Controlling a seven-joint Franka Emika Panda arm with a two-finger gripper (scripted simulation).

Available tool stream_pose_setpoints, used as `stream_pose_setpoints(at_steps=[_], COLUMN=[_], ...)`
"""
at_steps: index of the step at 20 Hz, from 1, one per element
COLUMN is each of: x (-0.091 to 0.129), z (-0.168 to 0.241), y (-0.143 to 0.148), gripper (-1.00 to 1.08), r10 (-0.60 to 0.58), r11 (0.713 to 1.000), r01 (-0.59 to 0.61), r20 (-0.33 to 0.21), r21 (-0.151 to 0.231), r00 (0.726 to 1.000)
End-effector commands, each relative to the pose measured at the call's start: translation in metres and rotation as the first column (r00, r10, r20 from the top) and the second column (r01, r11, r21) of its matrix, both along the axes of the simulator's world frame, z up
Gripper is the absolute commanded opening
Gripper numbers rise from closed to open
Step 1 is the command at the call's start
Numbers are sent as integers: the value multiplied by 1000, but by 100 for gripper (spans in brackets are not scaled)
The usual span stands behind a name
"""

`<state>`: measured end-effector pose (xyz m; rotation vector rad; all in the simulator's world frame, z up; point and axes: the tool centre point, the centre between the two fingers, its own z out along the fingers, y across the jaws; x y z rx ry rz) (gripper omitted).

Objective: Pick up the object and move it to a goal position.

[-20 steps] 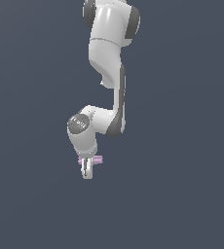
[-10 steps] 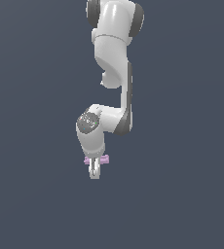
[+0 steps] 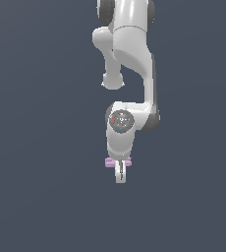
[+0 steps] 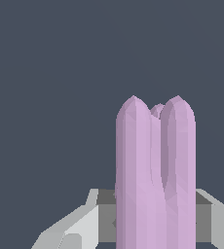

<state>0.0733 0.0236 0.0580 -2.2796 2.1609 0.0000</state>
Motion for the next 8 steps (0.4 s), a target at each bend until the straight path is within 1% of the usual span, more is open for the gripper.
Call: stream_pose_setpoints(at_steps=[1, 5, 8], x=[3, 6, 7], z=[6, 11, 12], y=[18, 34, 38], gripper=[-100, -100, -100], r10=[-2, -2, -2], r11=[1000, 1000, 1000], r01=[2, 2, 2], r20=[0, 0, 0], r21=[-1, -1, -1], r00=[1000, 1000, 1000])
